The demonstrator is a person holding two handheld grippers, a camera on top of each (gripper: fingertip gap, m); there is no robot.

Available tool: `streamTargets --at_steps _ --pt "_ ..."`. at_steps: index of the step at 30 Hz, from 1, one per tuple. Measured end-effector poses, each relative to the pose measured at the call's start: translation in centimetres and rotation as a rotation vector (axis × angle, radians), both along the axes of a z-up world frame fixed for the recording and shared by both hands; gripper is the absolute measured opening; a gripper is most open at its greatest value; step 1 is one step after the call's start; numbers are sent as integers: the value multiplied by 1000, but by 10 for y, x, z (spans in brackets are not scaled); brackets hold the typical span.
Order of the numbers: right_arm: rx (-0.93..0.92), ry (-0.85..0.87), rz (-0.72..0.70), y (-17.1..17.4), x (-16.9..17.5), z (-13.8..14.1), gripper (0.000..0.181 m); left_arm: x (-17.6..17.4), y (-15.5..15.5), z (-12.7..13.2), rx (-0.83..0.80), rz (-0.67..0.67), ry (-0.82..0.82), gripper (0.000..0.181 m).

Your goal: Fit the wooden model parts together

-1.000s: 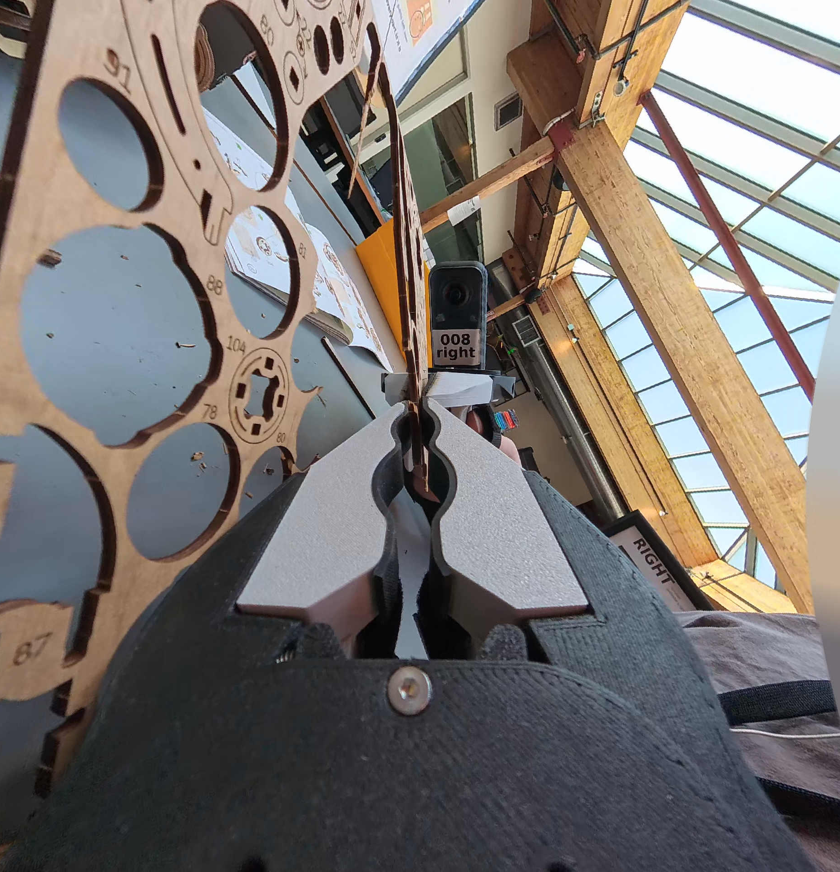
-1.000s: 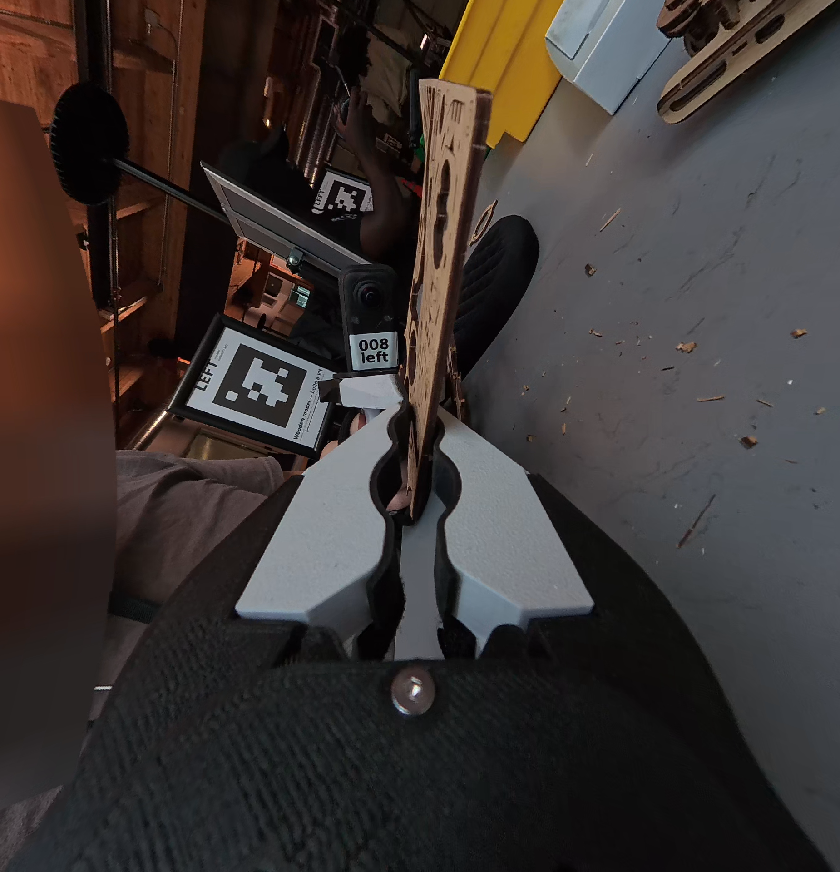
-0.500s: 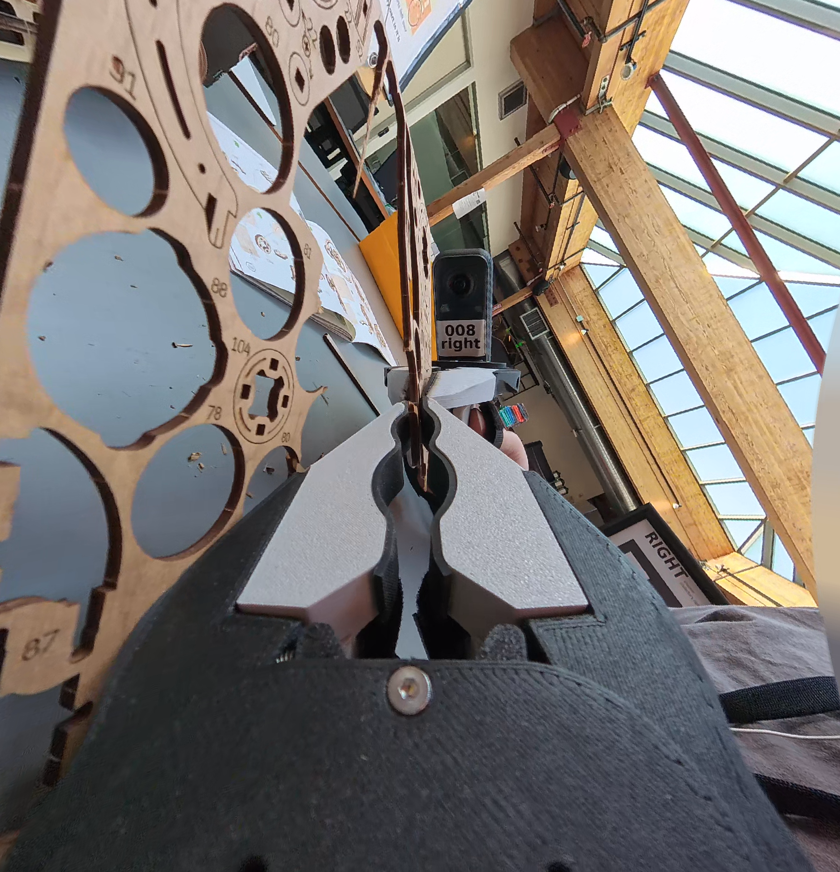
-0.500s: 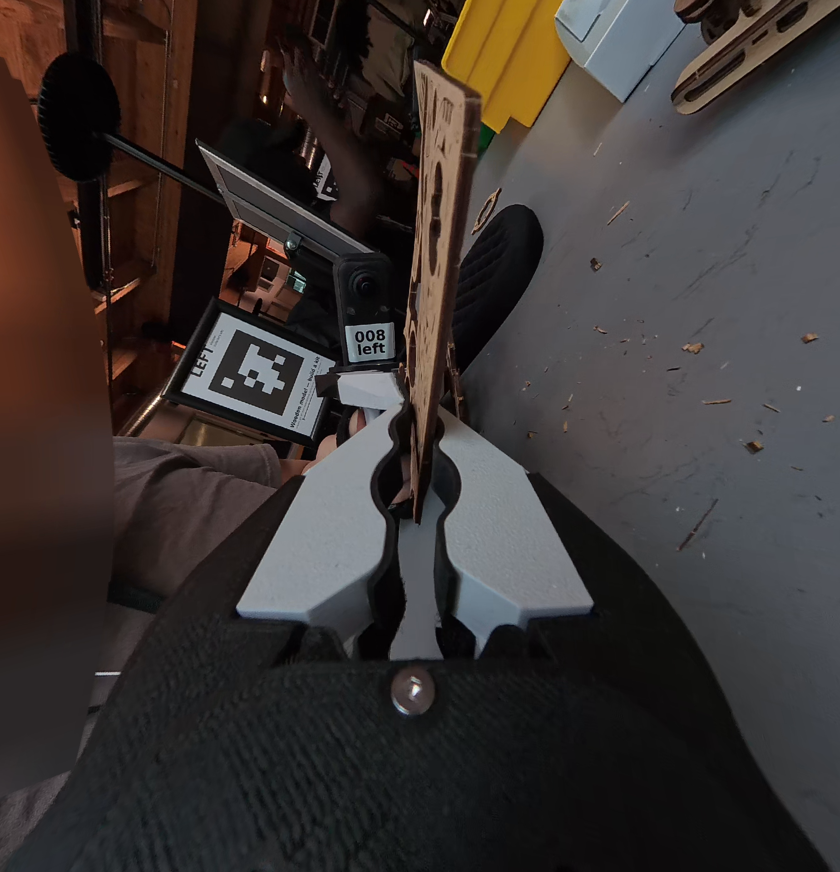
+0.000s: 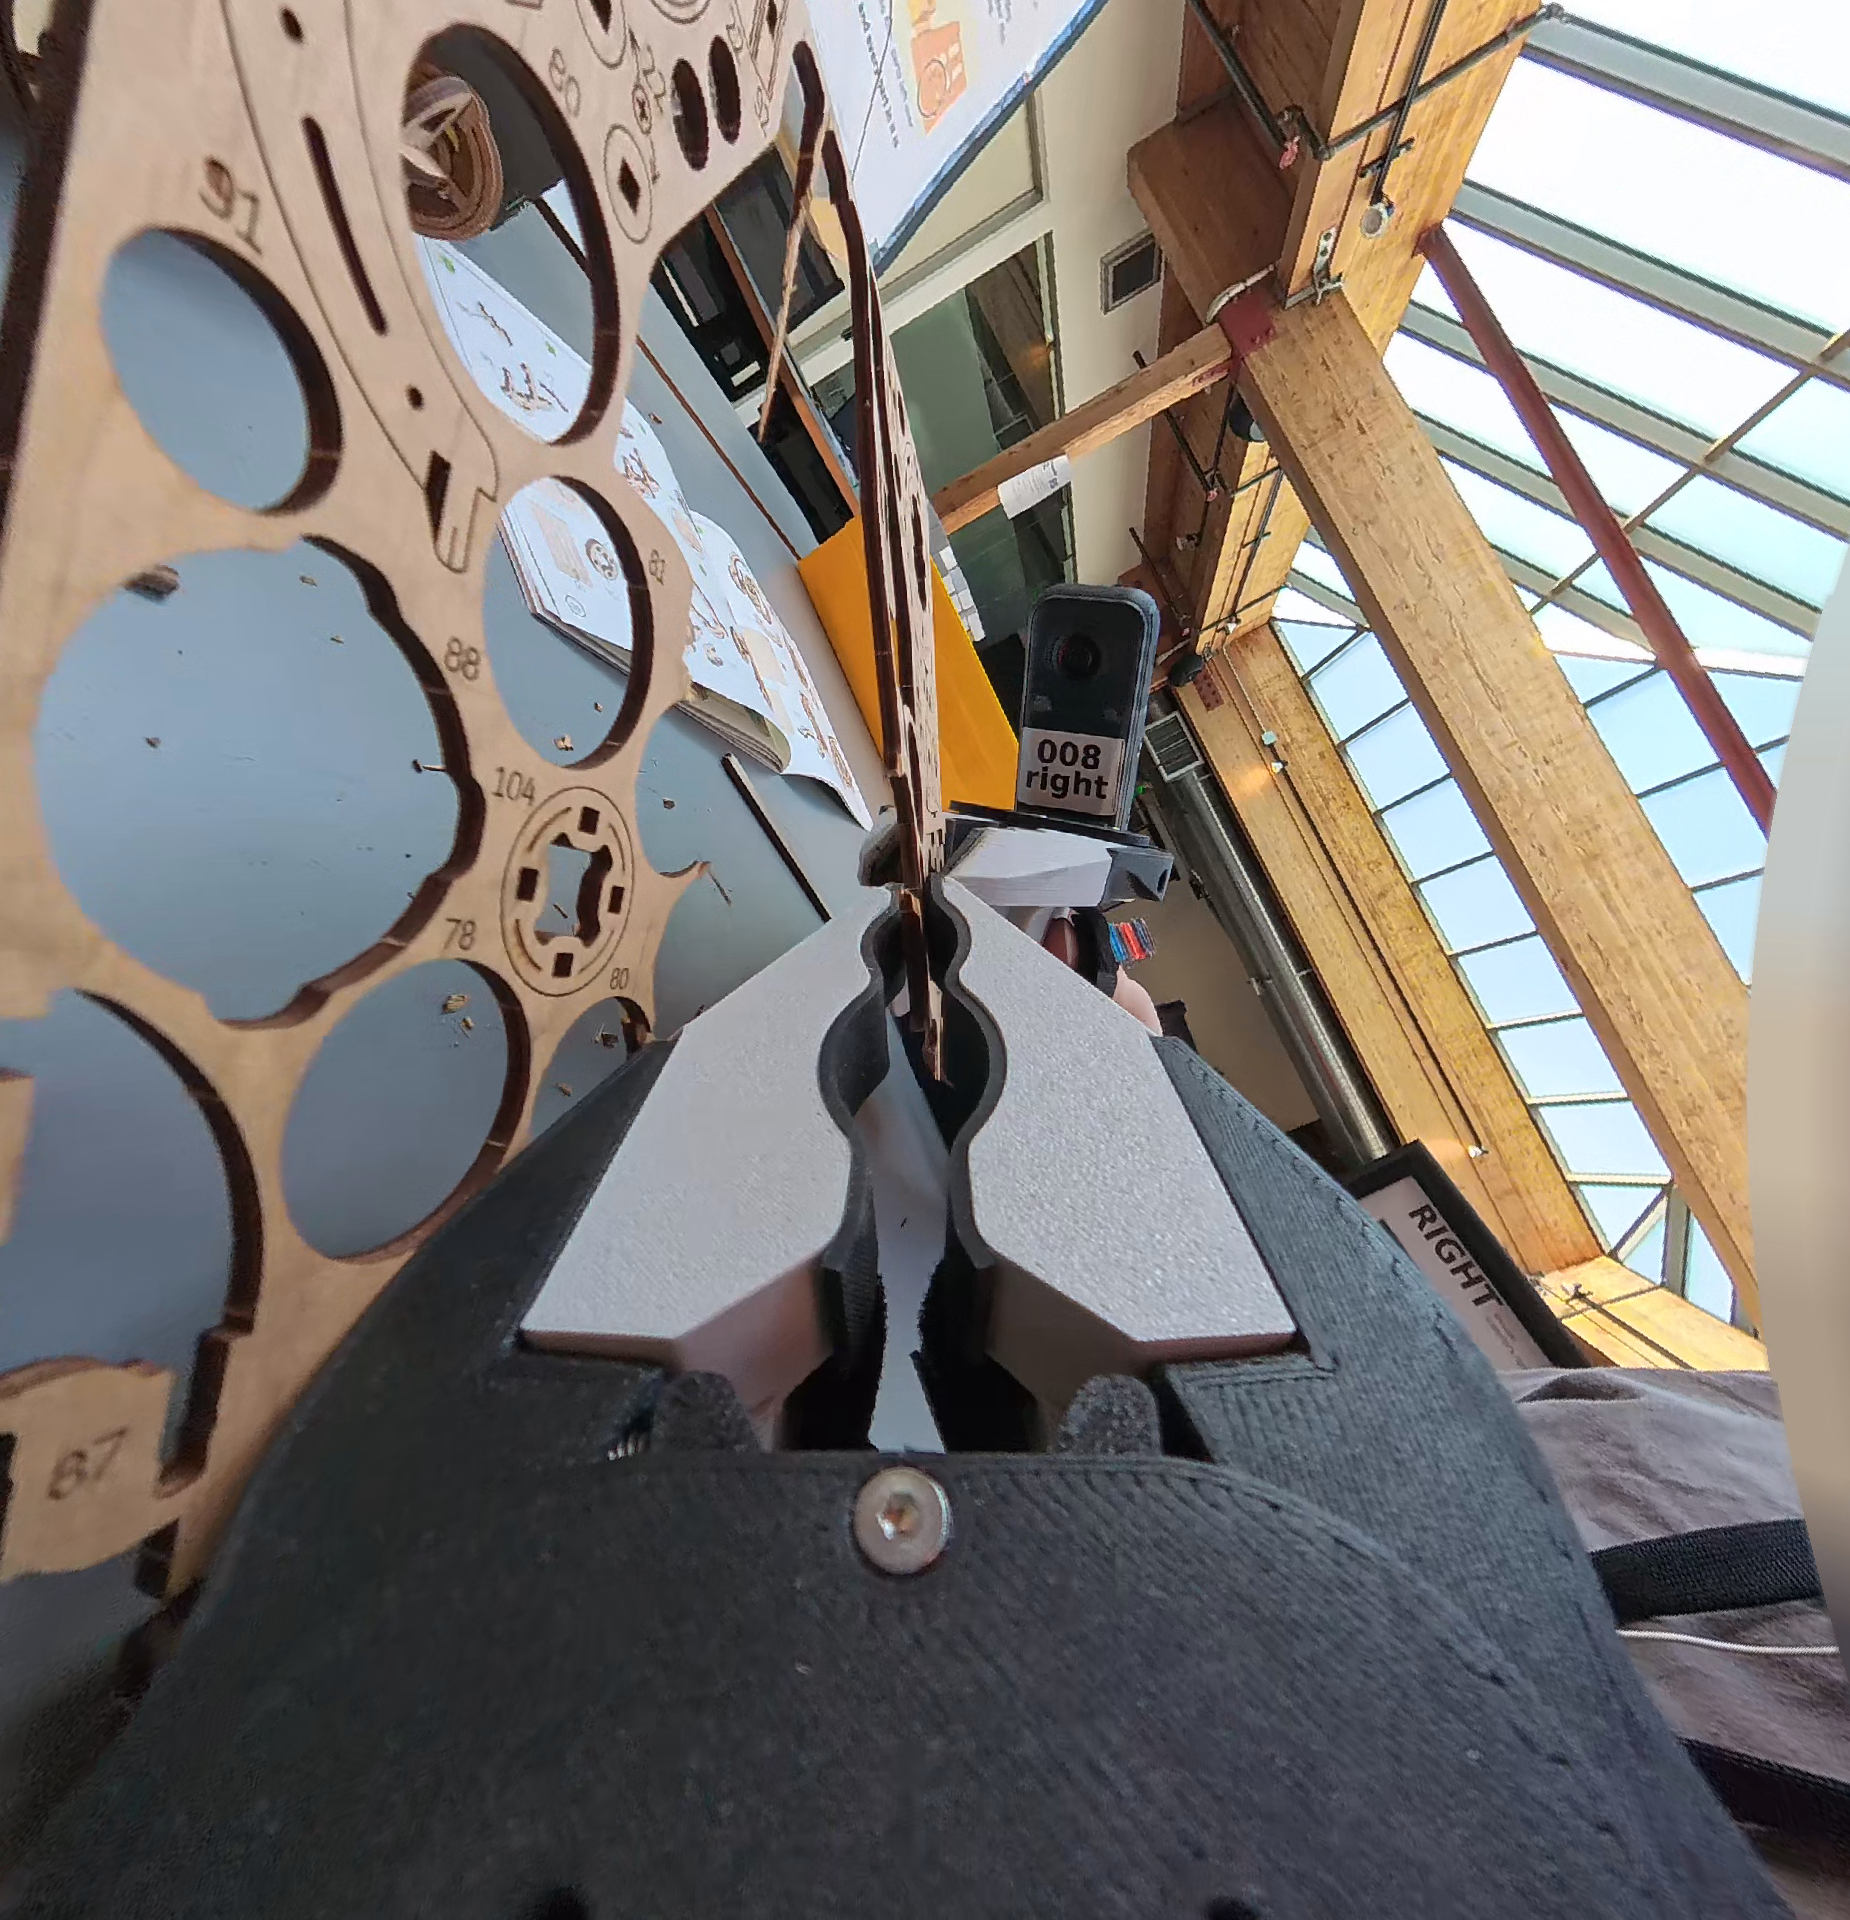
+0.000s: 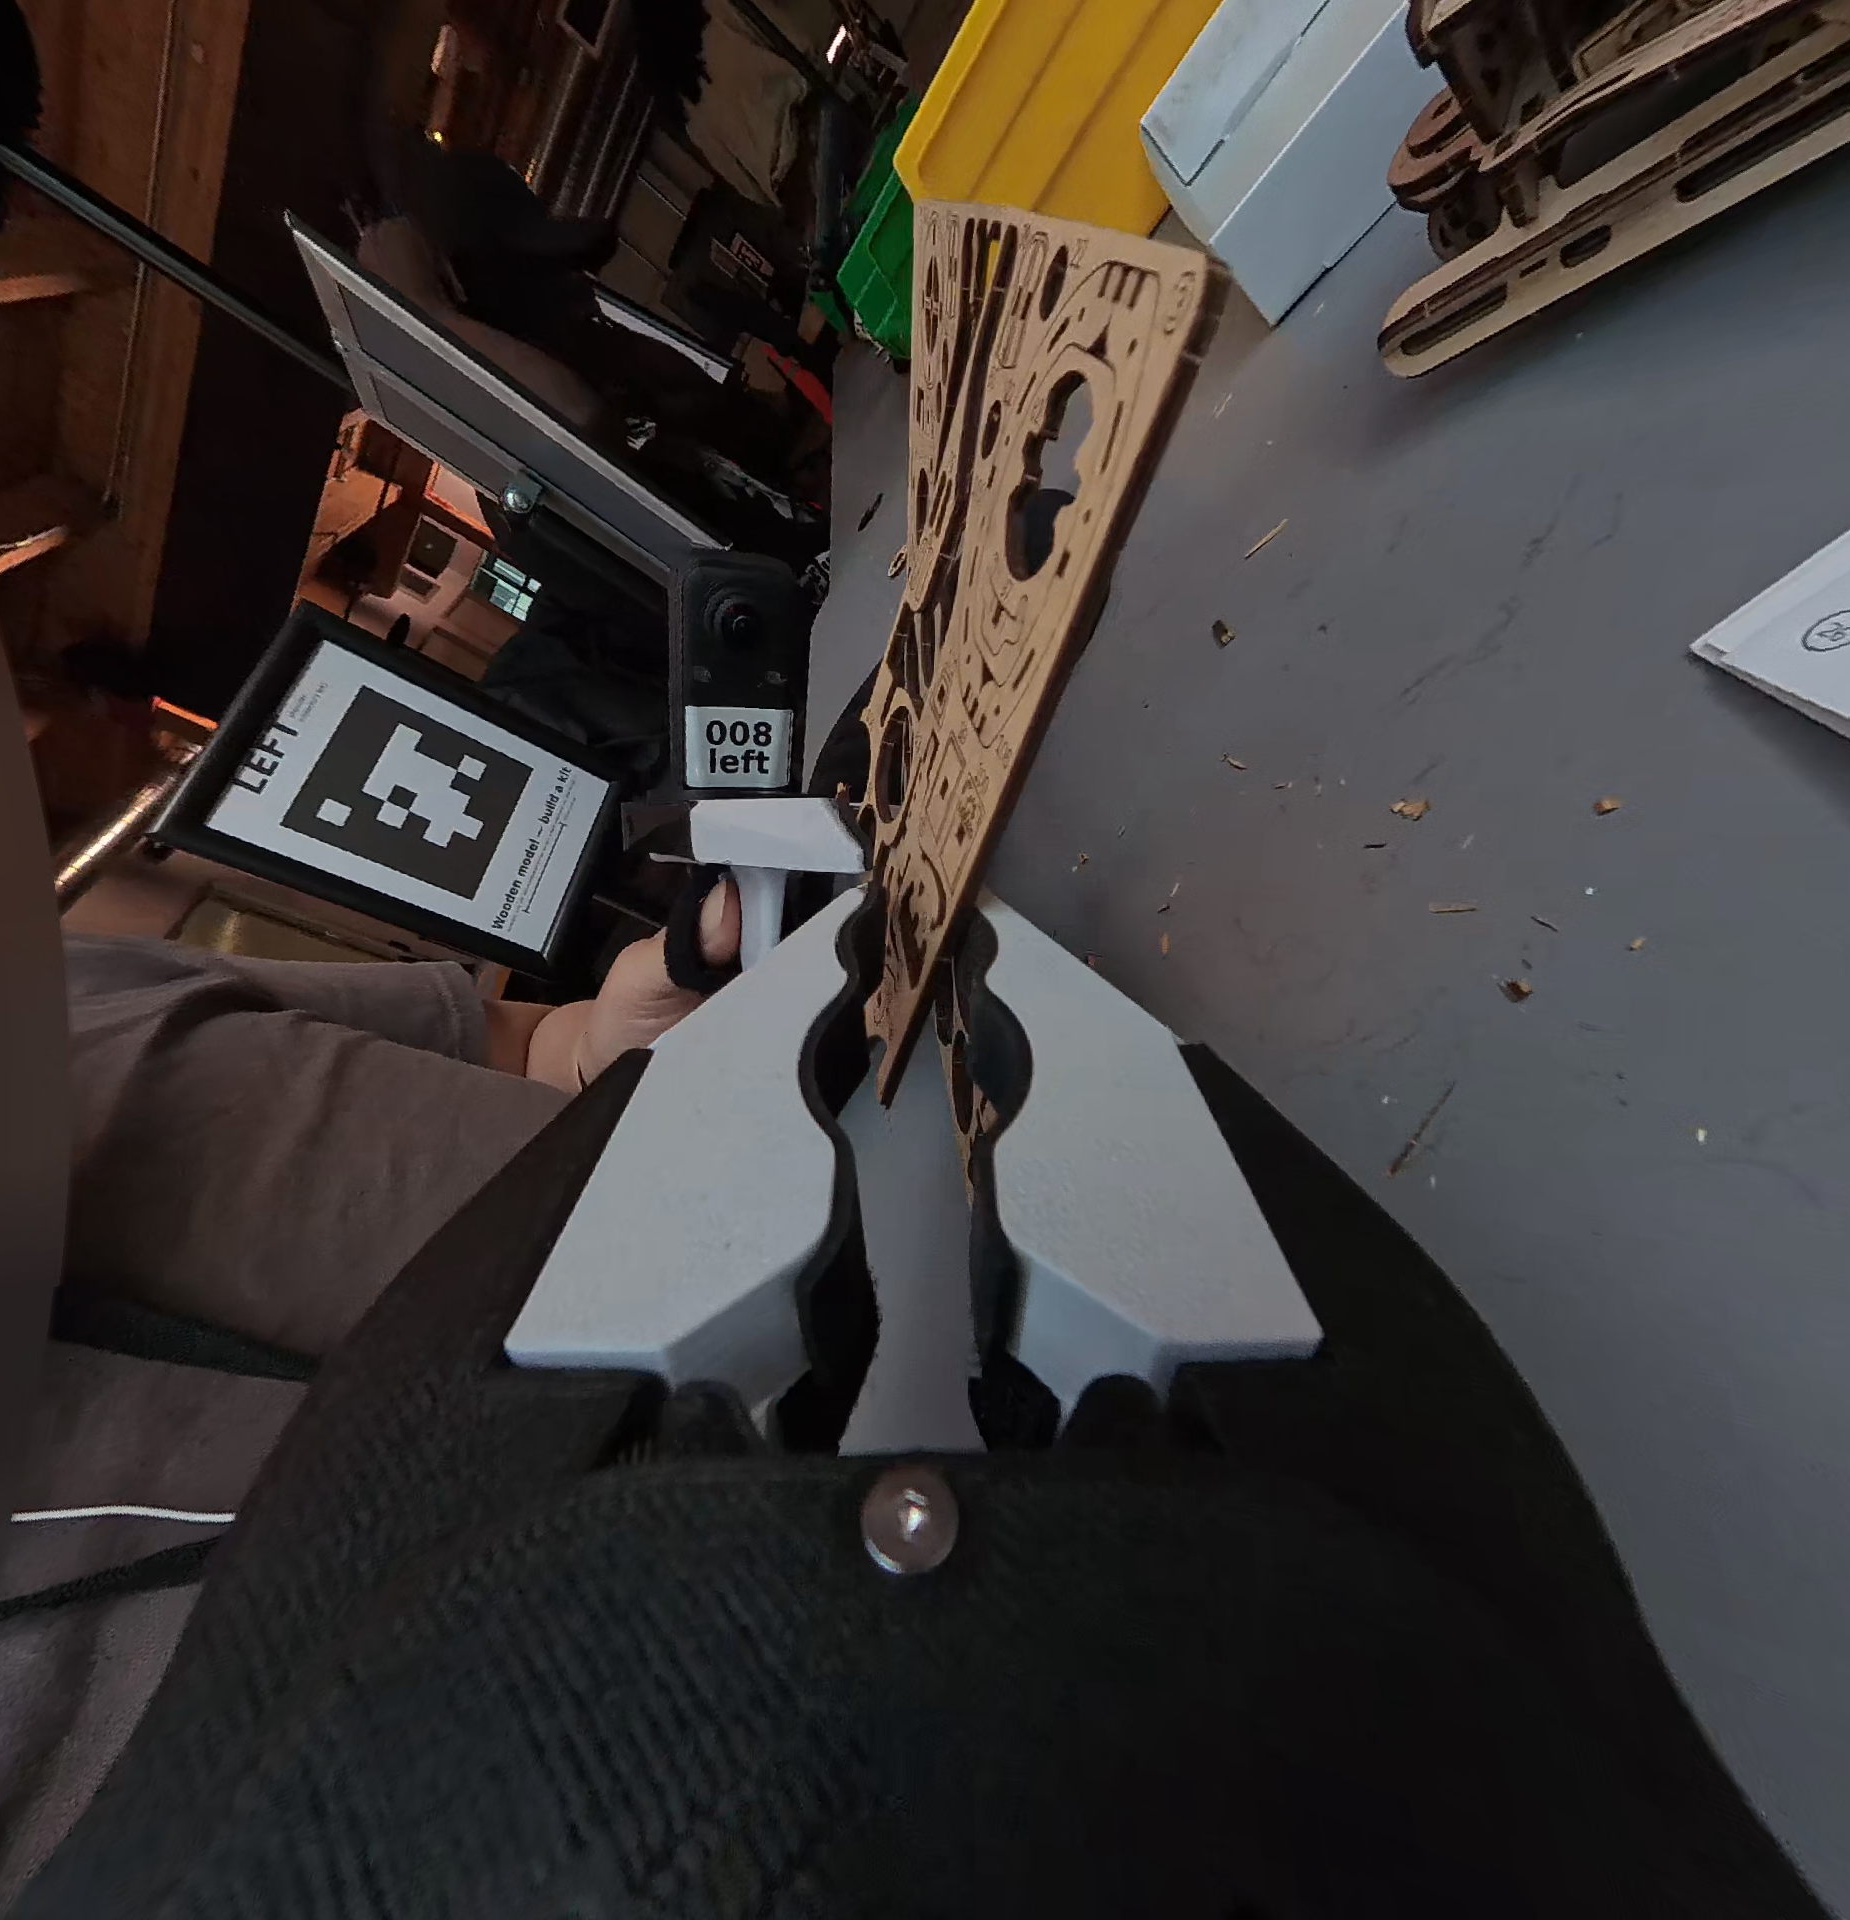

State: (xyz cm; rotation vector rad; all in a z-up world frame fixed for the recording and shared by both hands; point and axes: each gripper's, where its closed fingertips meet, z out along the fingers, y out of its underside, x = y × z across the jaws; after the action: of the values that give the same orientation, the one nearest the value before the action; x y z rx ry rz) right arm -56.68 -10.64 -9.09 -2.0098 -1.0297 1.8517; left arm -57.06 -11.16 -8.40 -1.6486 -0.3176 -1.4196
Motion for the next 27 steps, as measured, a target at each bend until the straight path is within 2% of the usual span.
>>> streamTargets --at_steps 5,16,20,22,24,27 --pt "-88 40 5 1 4 5 0 0 0 1 2 -3 -6 1" --pt "-259 154 64 -6 7 20 0 3 -7 15 83 -44 -60 0" --pt "-235 168 51 -6 4 22 2 1 -7 15 88 -34 -58 0" --pt "-236 187 33 -4 1 26 8 6 -8 13 77 -62 -47 0" --pt "-237 174 34 -5 0 23 1 8 -9 13 81 -63 -30 0" --pt "-249 172 57 -7 3 24 1 10 -10 14 91 -74 -18 0"
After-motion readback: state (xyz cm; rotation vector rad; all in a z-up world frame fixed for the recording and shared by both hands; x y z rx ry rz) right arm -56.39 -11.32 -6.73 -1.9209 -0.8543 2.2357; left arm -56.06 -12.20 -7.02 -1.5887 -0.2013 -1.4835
